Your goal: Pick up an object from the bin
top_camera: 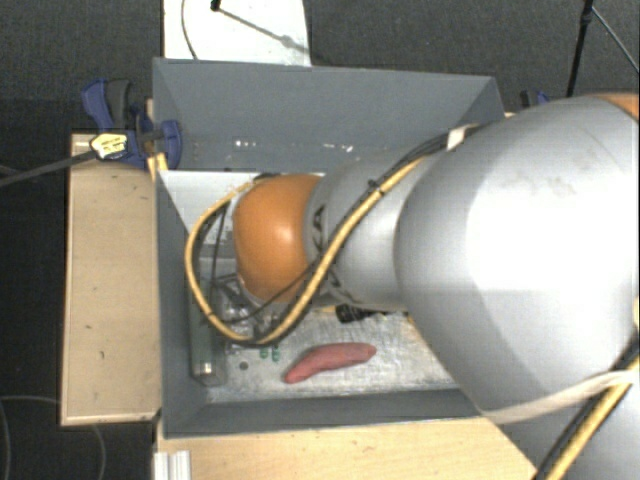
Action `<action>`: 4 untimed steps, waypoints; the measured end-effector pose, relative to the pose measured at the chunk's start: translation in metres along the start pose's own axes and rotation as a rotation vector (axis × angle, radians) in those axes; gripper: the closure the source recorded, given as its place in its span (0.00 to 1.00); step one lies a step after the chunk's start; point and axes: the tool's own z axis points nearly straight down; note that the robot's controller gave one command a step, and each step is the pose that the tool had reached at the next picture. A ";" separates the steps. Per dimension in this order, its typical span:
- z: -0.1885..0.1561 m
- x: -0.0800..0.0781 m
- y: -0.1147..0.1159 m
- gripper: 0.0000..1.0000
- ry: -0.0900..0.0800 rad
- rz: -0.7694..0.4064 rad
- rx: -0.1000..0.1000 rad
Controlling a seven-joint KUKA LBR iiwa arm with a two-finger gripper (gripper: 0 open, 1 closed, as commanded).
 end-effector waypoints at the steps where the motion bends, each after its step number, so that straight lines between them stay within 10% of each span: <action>1: 0.000 0.000 0.000 1.00 0.000 0.004 0.000; 3: 0.000 0.000 0.000 1.00 0.000 0.009 0.000; 4: -0.001 0.007 -0.036 1.00 -0.003 -0.279 -0.002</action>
Offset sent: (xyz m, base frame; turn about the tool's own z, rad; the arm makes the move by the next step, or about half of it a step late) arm 0.0000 0.0000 0.0000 0.0000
